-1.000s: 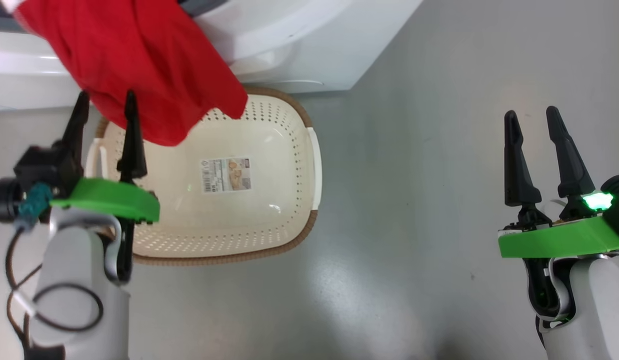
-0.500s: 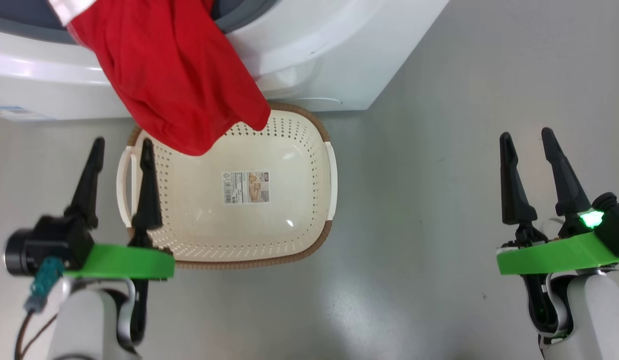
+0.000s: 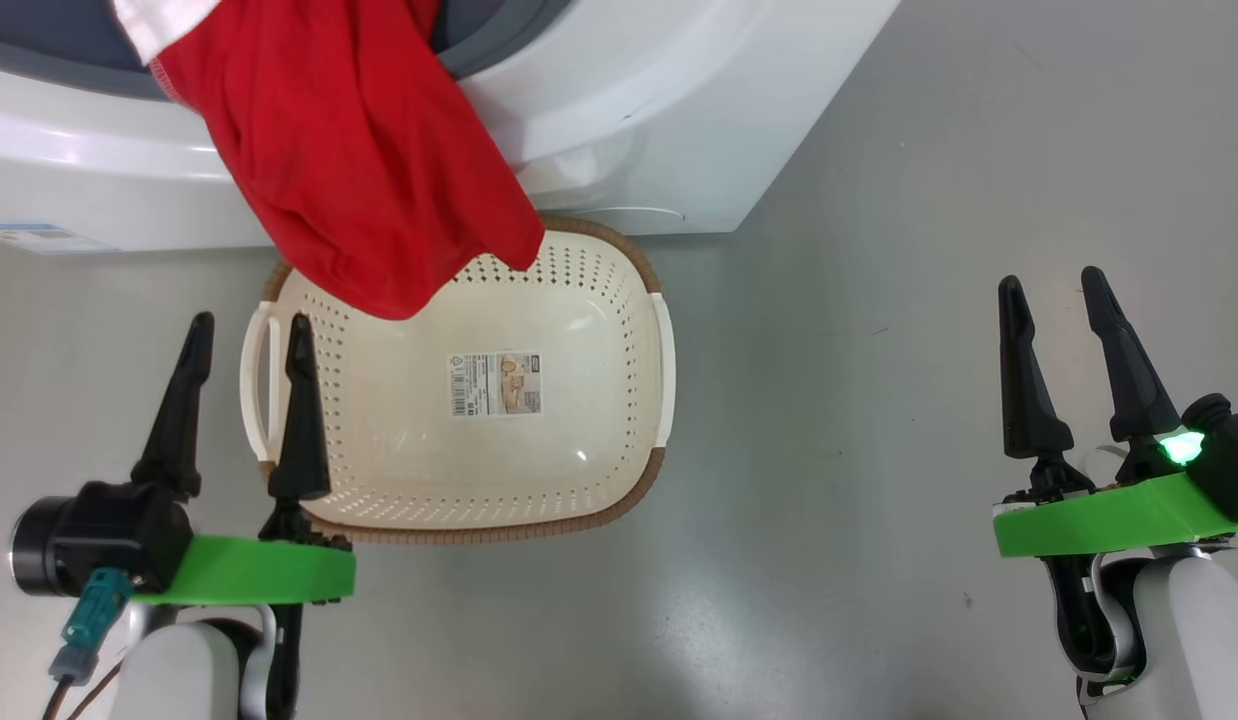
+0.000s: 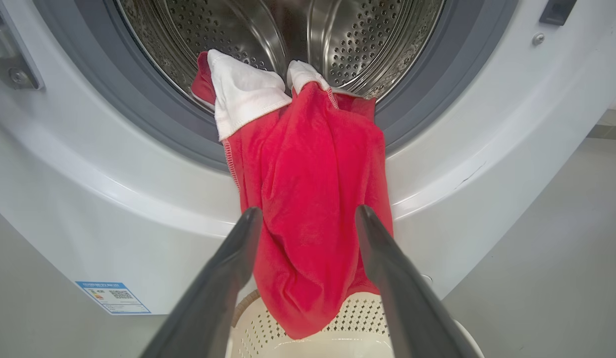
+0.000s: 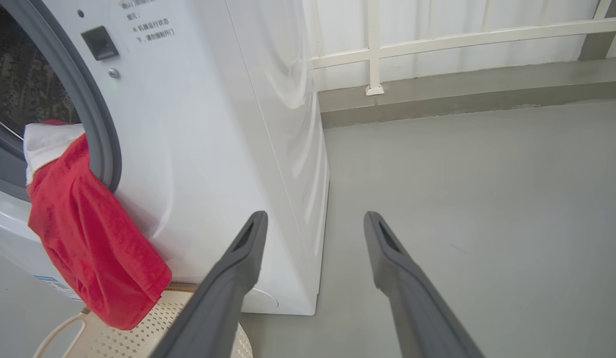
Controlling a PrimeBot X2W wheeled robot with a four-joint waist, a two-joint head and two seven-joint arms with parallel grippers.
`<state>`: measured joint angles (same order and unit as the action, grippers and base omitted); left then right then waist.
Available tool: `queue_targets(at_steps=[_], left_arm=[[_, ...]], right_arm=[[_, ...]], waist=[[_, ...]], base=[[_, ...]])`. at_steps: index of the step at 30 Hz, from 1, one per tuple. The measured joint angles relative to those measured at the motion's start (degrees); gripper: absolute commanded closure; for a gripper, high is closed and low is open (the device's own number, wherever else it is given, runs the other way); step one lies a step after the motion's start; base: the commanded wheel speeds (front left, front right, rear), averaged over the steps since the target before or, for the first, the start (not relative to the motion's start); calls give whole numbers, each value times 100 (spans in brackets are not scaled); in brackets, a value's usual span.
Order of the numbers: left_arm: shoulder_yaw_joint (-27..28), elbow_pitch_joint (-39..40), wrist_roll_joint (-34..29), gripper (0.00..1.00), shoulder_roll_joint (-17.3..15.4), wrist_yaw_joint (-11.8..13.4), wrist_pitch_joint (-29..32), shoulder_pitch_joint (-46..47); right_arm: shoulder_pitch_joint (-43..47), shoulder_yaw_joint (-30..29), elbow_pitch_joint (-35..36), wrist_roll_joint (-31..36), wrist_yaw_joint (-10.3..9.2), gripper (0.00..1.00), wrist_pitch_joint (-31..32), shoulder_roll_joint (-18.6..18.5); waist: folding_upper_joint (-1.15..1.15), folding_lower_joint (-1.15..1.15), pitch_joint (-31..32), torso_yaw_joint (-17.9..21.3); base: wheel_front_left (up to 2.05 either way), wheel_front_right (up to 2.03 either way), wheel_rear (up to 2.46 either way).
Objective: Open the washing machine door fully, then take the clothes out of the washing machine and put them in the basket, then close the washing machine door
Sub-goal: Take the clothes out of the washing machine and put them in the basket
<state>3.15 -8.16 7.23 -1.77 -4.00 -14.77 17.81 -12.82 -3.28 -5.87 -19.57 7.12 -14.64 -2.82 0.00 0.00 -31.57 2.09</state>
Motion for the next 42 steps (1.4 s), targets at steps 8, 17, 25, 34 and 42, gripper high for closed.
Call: queue_targets(at_steps=[8, 17, 25, 34, 42], left_arm=[[-83, -46, -67, 0, -1, -9, 0, 237], [-398, -1258, -358, 0, -201, -158, 37, 2050], [-539, -2419, -381, 0, -307, -212, 546, 3590], [-683, -4118, -383, 0, -576, -259, 917, 5182], [-844, -5410, -478, 0, -824, -266, 1038, 6018]], right_arm=[[1, -7, 1, 0, 0, 0, 0, 0], [-2, 52, -15, -1, 0, 0, 0, 0], [-37, 103, 10, -73, 0, 0, 0, 0], [-244, 192, 16, -222, 0, 0, 0, 0], [-309, 230, 40, -338, 0, 0, 0, 0]], waist=[[0, 0, 2, -32], [0, 0, -44, -29], [0, 0, -199, 42], [0, 0, -495, 253], [0, 0, -735, 509]], base=[[0, 0, 0], [0, 0, 0], [0, 0, 0], [0, 0, 0], [0, 0, 0]])
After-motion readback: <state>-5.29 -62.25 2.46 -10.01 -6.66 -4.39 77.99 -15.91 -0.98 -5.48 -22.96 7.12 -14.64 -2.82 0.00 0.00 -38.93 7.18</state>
